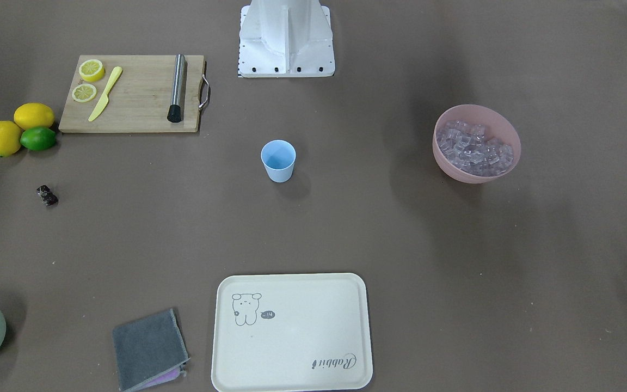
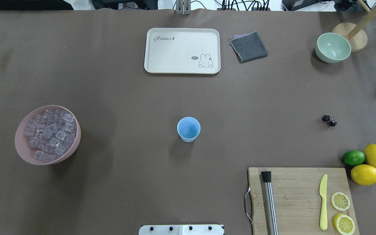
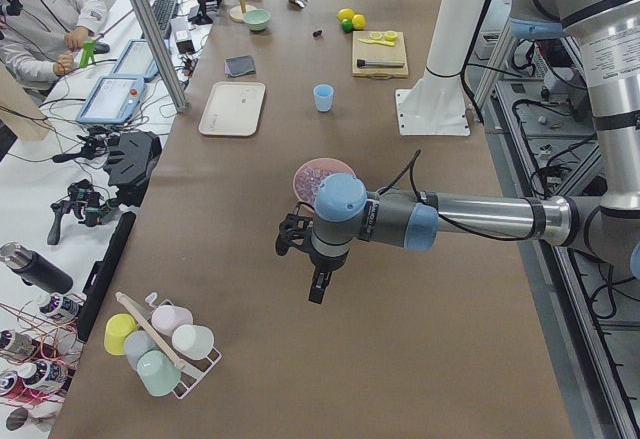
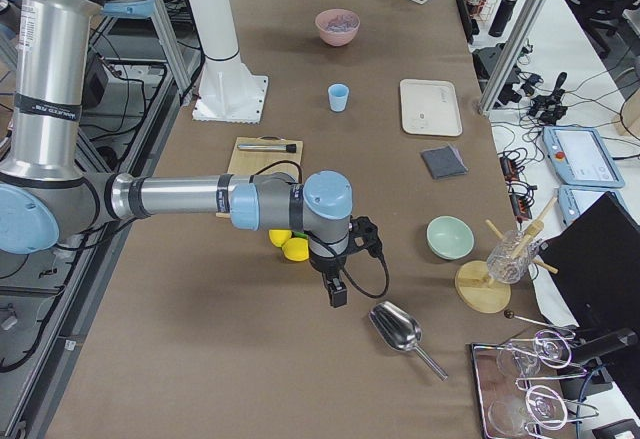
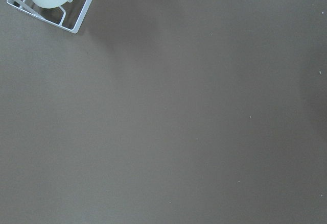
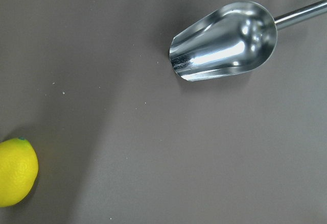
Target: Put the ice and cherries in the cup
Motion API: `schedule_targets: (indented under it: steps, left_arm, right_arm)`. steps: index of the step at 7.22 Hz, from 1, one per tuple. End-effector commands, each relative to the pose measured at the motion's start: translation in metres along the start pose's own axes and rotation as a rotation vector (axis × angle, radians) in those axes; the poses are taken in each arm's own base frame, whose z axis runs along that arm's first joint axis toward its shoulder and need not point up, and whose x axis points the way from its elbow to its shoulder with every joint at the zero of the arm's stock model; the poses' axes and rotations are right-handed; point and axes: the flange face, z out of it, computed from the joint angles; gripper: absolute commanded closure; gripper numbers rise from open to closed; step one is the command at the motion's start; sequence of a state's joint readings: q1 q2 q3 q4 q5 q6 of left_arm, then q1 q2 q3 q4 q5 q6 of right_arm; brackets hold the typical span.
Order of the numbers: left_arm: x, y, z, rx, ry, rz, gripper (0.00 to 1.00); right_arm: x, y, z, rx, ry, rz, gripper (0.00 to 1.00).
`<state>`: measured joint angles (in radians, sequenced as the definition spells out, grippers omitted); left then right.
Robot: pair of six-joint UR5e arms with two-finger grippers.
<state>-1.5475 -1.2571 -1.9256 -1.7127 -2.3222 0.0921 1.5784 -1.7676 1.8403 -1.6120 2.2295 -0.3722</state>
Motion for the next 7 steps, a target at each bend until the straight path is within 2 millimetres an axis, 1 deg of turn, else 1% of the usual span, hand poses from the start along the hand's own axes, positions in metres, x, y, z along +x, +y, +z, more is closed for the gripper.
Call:
schedule_targets:
  steps: [1,7]
  left_arm:
    - [-0.0007,0.001,0.0003,0.0,-0.004,0.005,0.02]
    - [-0.0021,0.0007,0.0029,0.006,-0.009,0.016,0.02]
  right_arm:
    - [-0.0009,0.001,0.0006,0.002,-0.01,0.004,0.0]
    - [-0.0018,0.0011,0.0013,0.008,-0.022,0.005,0.0]
